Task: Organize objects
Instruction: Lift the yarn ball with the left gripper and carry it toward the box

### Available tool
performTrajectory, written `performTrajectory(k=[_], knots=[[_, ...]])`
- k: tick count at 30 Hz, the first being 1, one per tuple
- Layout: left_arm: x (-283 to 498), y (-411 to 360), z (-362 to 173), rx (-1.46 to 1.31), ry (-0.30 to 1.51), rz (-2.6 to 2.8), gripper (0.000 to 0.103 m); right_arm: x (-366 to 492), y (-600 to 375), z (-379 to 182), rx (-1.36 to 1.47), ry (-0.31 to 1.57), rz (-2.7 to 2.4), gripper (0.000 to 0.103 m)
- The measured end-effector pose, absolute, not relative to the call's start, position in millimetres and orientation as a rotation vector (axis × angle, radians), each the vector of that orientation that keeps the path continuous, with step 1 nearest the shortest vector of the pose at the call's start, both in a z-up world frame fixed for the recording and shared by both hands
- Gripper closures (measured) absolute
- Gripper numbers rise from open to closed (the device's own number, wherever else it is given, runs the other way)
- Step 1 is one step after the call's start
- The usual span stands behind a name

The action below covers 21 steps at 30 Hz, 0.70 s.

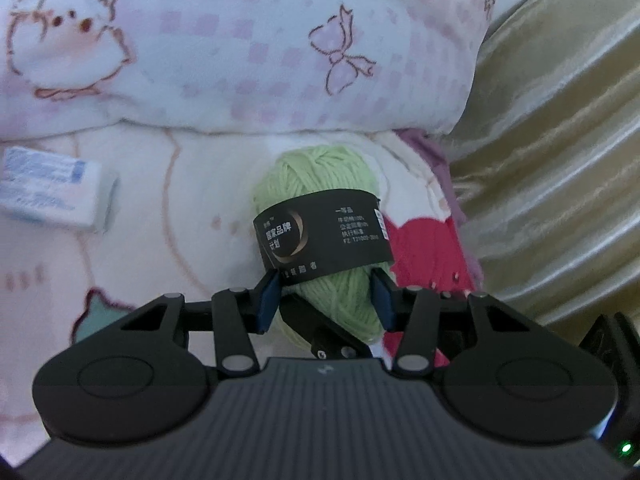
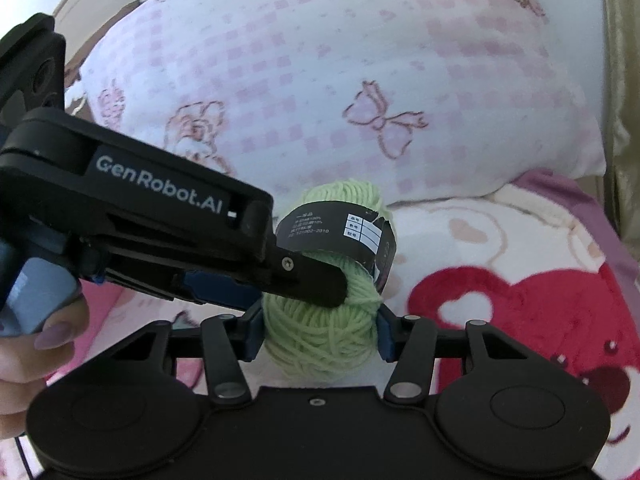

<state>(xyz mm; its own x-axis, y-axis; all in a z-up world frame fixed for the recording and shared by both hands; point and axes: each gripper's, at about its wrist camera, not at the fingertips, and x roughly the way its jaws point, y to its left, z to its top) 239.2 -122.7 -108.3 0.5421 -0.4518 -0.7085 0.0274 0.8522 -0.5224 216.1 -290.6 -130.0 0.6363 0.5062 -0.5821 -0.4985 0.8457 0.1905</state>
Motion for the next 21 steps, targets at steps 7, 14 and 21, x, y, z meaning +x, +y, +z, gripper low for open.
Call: performTrajectory(k=[7,14,21], knots=[[213,-113,-98,-0.485,1.003,-0.245,0.056,192,-279,-122,0.013,0.694,0.621,0.045],[187,-100,-89,-0.477,1.043,-0.208,0.056,166,-265,-114,-0.016,0.714,0.675,0.045],[157,-87,-85,-0.483,1.072,-0.189,0.056,137,-253,-110,-0.024,0.741,0.694,0.045]])
